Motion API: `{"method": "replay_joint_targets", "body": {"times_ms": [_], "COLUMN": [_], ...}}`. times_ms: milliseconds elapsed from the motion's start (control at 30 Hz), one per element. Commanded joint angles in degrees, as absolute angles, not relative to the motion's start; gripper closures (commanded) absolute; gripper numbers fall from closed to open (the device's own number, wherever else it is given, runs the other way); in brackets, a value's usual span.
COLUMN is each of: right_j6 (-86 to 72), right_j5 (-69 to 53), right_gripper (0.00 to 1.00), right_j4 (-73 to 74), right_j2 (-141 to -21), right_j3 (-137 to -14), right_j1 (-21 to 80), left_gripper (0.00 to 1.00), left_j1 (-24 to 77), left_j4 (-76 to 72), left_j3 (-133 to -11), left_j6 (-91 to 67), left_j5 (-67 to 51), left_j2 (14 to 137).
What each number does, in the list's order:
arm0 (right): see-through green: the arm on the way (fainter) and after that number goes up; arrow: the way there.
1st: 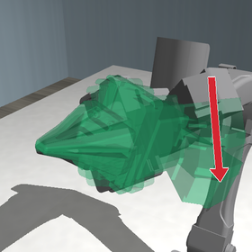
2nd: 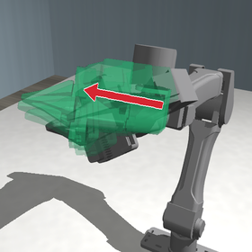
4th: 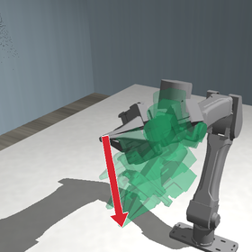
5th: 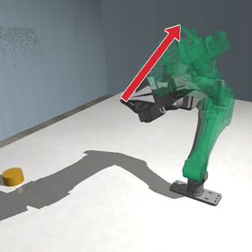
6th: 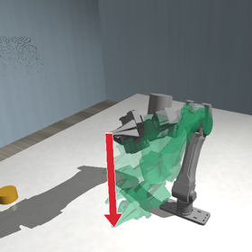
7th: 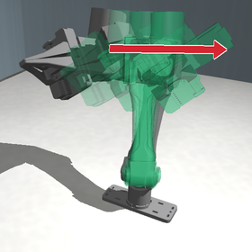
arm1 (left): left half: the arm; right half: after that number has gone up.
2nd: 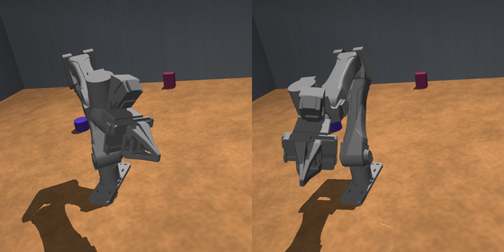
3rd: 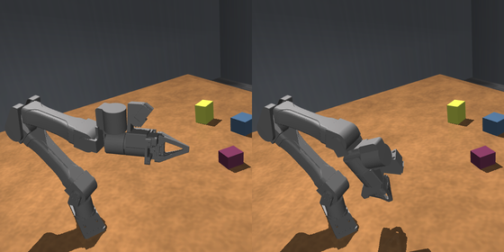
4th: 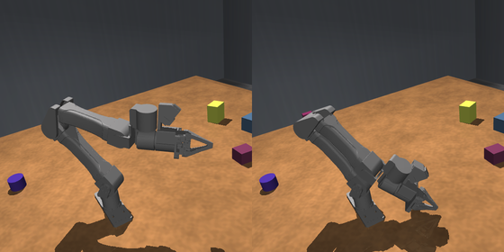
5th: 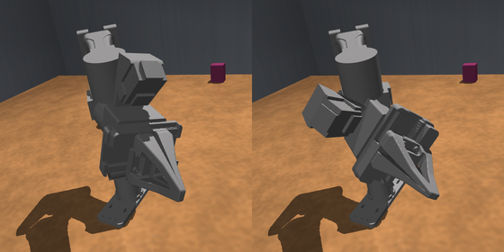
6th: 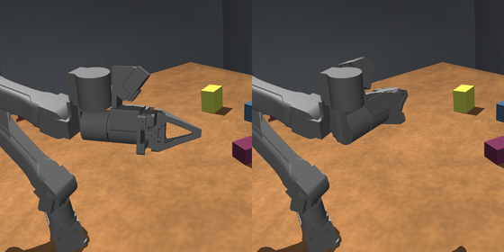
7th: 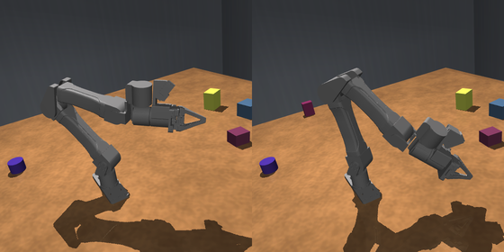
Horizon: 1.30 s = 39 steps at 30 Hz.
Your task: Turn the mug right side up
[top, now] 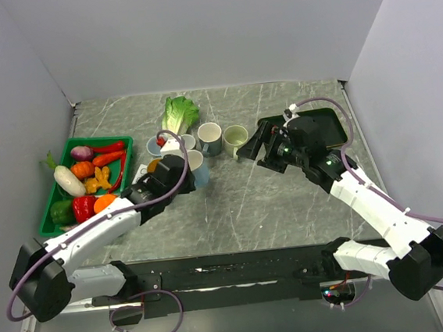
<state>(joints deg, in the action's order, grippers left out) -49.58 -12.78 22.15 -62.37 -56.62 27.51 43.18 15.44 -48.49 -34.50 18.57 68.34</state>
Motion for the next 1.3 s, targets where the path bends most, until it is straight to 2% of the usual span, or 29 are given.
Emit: {"method": "replay_joint_targets", "body": {"times_ms": [0,200,633,700,767,800,833,900,933,1000,1033,1100,1267], "right_j6": [-48.95,-48.78,-48.87,-48.78,-48.95,-48.87,-48.78,-48.87,-48.78,-48.61,-48.60,-48.51,-47.99], "right_j5": [-13.01,-13.71,-14.59,-14.94,-14.85,-14.77,-14.59,-14.15,-14.15,-13.97,-13.97,-13.71,-12.75], "right_gripper": [0.00,0.00,0.00,0.00,0.00,0.00,0.00,0.00,0.00,0.00,0.00,0.00,0.00], "right_j4": [22.32,22.67,23.99,24.34,24.96,25.22,25.40,26.01,26.10,26.54,26.72,27.33,28.56], "right_j2": [-61.17,-61.08,-60.21,-60.29,-60.38,-60.21,-60.21,-60.03,-59.94,-59.94,-59.94,-59.85,-59.24], "right_j3": [-57.75,-57.48,-57.30,-57.39,-57.66,-57.74,-57.83,-58.01,-58.18,-58.36,-58.53,-58.71,-58.80], "right_j1": [26.37,25.31,23.91,23.82,23.73,23.64,23.64,23.55,23.55,23.47,23.47,23.47,23.47], "left_gripper": [0.99,0.99,0.98,0.91,0.76,0.69,0.56,0.42,0.32,0.22,0.13,0.05,0.04], "left_j1": [44.91,45.88,46.49,47.11,47.72,47.90,48.16,48.43,48.60,48.78,49.04,49.22,50.01], "left_j4": [3.00,0.44,-6.24,-5.45,-5.01,-4.92,-4.83,-3.70,-3.26,-0.55,-0.18,4.11,9.48], "left_j3": [-47.38,-46.32,-40.69,-40.52,-40.17,-39.99,-39.82,-39.99,-40.43,-41.57,-42.96,-44.55,-49.21], "left_j6": [-32.87,-31.73,-30.59,-30.32,-30.06,-29.97,-29.97,-30.23,-30.58,-31.02,-31.46,-31.81,-32.34], "left_j5": [26.62,30.23,30.32,31.11,31.55,31.55,31.55,31.47,31.46,31.20,31.38,31.46,29.54], "left_j2": [68.81,71.80,76.90,76.73,76.12,75.94,75.68,75.24,74.97,74.27,74.09,72.87,67.08]}}
